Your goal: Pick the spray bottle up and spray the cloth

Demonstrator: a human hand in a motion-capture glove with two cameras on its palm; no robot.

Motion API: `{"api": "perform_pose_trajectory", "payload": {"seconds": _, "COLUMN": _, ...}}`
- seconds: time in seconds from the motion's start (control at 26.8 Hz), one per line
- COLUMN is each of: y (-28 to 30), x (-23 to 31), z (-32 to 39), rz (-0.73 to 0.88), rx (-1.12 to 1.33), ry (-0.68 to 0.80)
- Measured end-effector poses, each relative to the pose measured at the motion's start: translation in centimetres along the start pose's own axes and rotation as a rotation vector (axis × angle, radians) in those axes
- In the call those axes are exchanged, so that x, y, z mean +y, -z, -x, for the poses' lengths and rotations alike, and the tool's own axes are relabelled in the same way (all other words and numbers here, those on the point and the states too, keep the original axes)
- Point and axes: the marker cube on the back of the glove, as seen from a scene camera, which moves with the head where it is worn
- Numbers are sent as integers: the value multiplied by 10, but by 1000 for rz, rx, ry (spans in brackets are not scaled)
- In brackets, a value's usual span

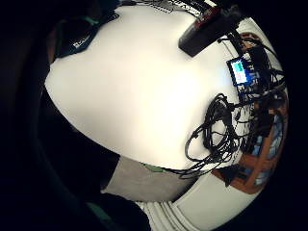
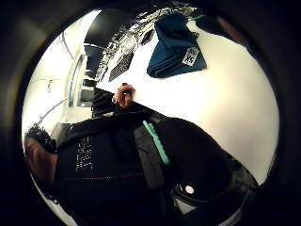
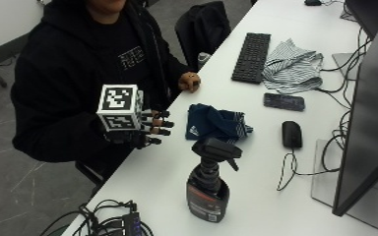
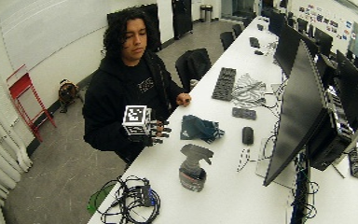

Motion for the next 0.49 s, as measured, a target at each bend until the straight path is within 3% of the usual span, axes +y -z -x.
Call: {"api": "perform_pose_trajectory", "payload": {"seconds": 0.49, "y": -4, "x": 0, "z": -3, "rz": -6, "rx": 4, "ry": -4}}
